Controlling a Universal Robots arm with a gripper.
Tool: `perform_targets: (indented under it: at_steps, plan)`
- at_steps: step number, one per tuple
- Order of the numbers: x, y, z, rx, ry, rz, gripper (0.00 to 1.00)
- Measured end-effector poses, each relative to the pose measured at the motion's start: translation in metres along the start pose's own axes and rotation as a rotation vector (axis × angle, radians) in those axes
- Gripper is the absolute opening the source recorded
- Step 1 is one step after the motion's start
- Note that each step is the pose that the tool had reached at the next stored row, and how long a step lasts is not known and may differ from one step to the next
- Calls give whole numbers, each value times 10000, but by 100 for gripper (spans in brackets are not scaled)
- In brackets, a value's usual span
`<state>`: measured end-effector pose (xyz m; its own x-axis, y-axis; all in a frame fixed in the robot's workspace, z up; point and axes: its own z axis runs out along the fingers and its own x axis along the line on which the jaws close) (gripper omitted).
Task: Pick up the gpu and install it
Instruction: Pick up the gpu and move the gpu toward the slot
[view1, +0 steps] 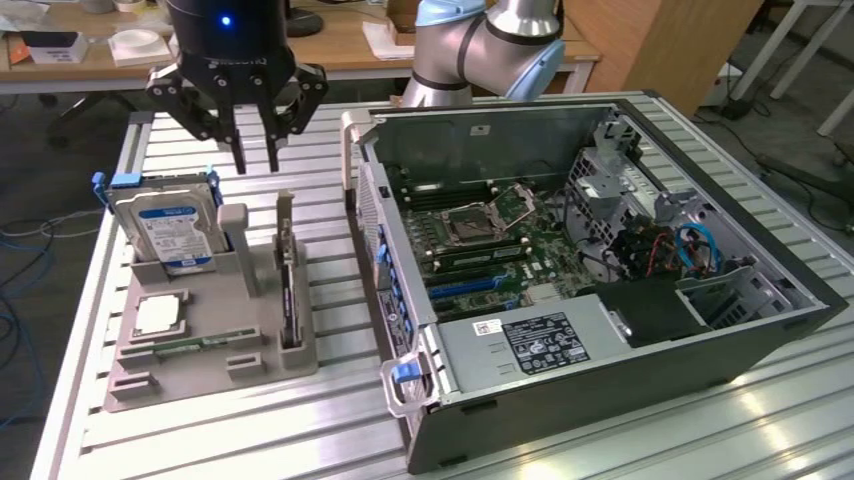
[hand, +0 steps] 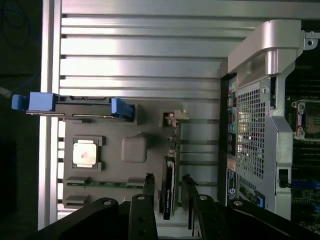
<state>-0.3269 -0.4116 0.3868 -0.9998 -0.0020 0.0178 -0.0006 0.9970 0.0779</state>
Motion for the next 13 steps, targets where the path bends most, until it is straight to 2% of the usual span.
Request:
perform_targets:
  at_steps: [7,13]
  plan:
    - [-5,-53,14,3,15,-183,35]
    - [-5,-166,9,4,18,-217,35]
